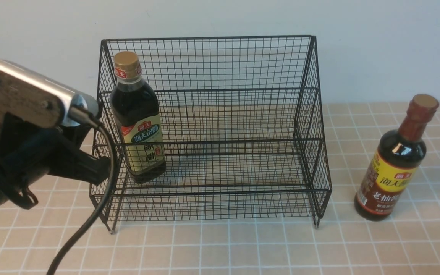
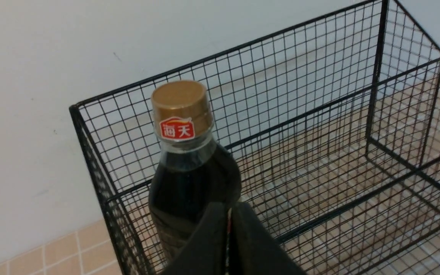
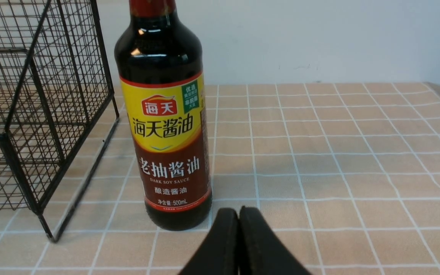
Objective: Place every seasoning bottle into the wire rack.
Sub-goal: Use the left arm to put the condiment bottle back on the shelf
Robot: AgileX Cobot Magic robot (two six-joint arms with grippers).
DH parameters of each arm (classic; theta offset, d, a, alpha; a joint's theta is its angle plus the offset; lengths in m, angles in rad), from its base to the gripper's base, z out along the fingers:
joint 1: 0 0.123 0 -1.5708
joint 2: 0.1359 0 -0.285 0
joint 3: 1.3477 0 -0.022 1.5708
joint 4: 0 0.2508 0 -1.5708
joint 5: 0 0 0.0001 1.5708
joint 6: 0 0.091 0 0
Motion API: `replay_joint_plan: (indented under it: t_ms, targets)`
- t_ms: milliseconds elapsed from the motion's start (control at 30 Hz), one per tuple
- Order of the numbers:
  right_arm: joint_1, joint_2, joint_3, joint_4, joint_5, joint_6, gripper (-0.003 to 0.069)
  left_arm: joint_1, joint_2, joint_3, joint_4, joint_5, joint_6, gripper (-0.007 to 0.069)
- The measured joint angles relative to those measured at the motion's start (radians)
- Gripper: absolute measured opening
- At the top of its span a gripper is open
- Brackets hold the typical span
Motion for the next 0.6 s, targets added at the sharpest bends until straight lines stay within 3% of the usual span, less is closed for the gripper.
replay_joint_plan:
  t_ms: [133, 167, 200, 300, 400, 600]
  targets:
    - [0.000, 0.000, 0.000, 0.000, 0.000, 0.000, -0.0015, 0.000, -0.038, 0.001, 0.033, 0.048, -0.108, -0.0007]
    - [0.000, 0.000, 0.000, 0.000, 0.000, 0.000, -0.0015, 0.000, -0.051, 0.001, 0.148, 0.088, -0.221, -0.0007]
    - [0.000, 0.000, 0.000, 0.000, 0.000, 0.000, -0.0015, 0.000, -0.052, 0.000, 0.164, 0.094, -0.256, -0.0007]
    - [0.000, 0.000, 0.000, 0.000, 0.000, 0.000, -0.0015, 0.000, -0.059, -0.007, 0.386, 0.177, -0.557, -0.0007]
    - [0.000, 0.000, 0.000, 0.000, 0.000, 0.000, -0.0015, 0.000, -0.060, -0.007, 0.457, 0.231, -0.766, -0.0007]
    - [0.000, 0.000, 0.000, 0.000, 0.000, 0.000, -0.0015, 0.000, -0.060, -0.007, 0.587, 0.318, -0.977, -0.0007]
